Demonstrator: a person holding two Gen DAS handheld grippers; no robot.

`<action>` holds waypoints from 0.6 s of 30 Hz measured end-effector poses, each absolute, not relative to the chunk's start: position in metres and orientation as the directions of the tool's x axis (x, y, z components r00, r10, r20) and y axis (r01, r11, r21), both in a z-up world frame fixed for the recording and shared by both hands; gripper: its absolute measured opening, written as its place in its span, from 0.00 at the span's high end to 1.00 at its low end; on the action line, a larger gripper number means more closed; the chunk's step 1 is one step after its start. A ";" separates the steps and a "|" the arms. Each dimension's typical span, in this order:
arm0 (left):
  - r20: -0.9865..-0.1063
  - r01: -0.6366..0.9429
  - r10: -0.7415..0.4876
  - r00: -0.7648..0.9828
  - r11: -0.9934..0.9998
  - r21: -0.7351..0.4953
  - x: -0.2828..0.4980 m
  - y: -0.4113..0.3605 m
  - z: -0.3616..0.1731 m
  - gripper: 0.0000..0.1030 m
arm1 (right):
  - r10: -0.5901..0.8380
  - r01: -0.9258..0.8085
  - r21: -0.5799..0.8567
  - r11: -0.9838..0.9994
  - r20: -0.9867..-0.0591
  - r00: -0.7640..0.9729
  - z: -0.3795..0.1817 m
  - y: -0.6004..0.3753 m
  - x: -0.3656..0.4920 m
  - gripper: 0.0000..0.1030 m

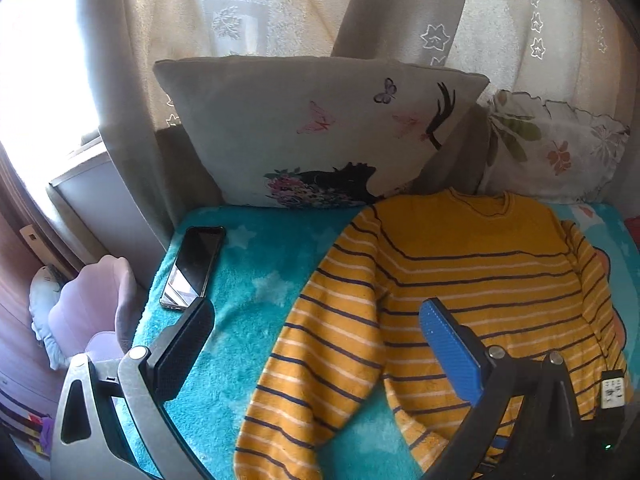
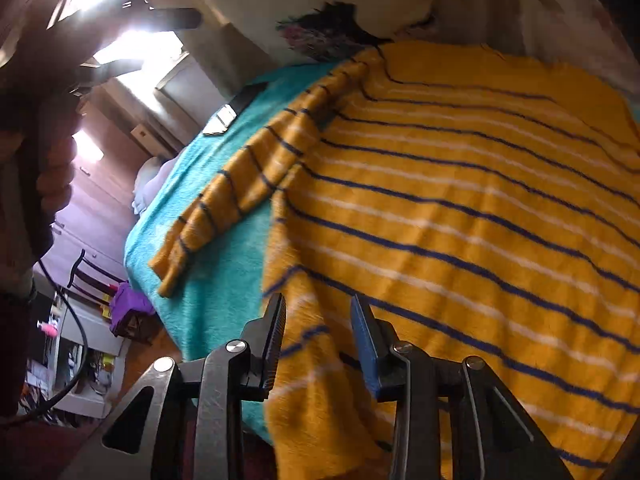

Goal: Fold small clothes

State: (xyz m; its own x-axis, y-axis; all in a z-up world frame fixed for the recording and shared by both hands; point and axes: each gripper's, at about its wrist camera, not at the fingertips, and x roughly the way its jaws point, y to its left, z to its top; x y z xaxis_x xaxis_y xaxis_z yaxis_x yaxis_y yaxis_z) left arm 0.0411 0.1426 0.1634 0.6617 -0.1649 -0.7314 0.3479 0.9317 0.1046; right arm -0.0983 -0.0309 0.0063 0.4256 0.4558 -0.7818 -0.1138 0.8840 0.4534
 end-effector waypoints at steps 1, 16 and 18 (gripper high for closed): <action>-0.735 0.348 -0.165 0.657 0.932 0.102 0.041 0.141 0.163 0.01 | 0.483 -0.143 0.467 0.873 -0.782 0.394 0.002 -0.020 -0.100 0.63; -0.761 0.286 -0.127 0.636 0.955 0.080 0.017 0.125 0.162 0.01 | 0.658 -0.524 0.490 0.697 -0.728 0.194 0.026 0.033 -0.146 0.36; -0.771 0.290 -0.138 0.622 0.955 0.063 0.008 0.116 0.154 0.01 | 0.578 -0.396 0.448 0.802 -0.748 0.325 0.034 -0.009 -0.153 0.36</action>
